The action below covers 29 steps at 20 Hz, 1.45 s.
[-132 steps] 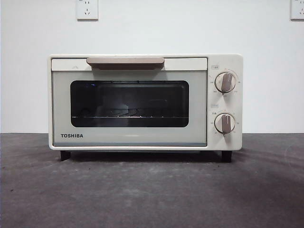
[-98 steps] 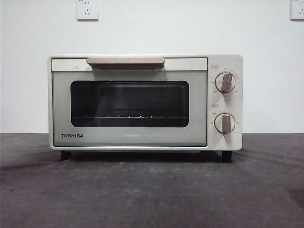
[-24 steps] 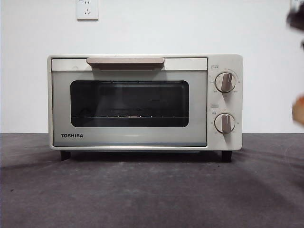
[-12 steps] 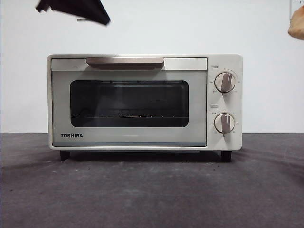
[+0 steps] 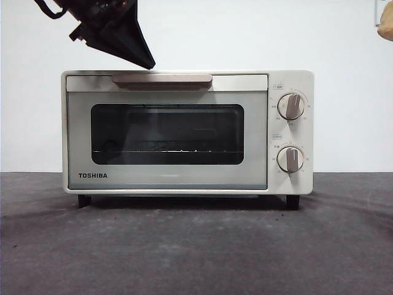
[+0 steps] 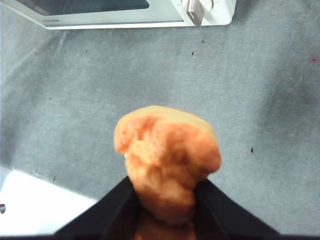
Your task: The left arm flap open the oven, the right arm pick bread and place it into oven, the left arm flap close the oven
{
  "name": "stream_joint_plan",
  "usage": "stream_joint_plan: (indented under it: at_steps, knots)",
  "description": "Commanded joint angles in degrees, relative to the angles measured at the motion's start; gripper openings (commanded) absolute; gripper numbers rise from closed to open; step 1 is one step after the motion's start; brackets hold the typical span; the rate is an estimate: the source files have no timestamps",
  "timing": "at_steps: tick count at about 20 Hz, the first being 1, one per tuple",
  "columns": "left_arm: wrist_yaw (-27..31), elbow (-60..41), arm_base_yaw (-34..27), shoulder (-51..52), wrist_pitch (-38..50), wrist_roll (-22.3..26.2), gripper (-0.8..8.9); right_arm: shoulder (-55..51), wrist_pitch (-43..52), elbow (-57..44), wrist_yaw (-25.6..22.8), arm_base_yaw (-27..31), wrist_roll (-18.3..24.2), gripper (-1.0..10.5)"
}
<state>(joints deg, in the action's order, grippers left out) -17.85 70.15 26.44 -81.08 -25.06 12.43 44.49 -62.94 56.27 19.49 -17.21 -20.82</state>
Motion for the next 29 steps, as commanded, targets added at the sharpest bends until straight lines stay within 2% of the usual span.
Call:
stream_joint_plan:
  at_steps: [1,15,21,29]
  knots:
    - [0.1,1.5,0.3,-2.0,0.2,0.6,0.16,0.3,0.3,1.0,0.0,-0.2,0.5,1.3]
    - [0.1,1.5,1.9,-2.5,-7.6,0.0,0.15,0.3,0.2,1.0,0.0,-0.2,0.5,1.3]
    - [0.3,1.5,3.5,-1.6,-13.7,0.0,0.15,0.3,0.2,1.0,0.0,-0.2,0.6,1.3]
    - [4.0,0.0,7.2,-0.5,-15.5,-0.3,0.15,0.3,-0.8,1.0,0.0,-0.2,0.7,1.3]
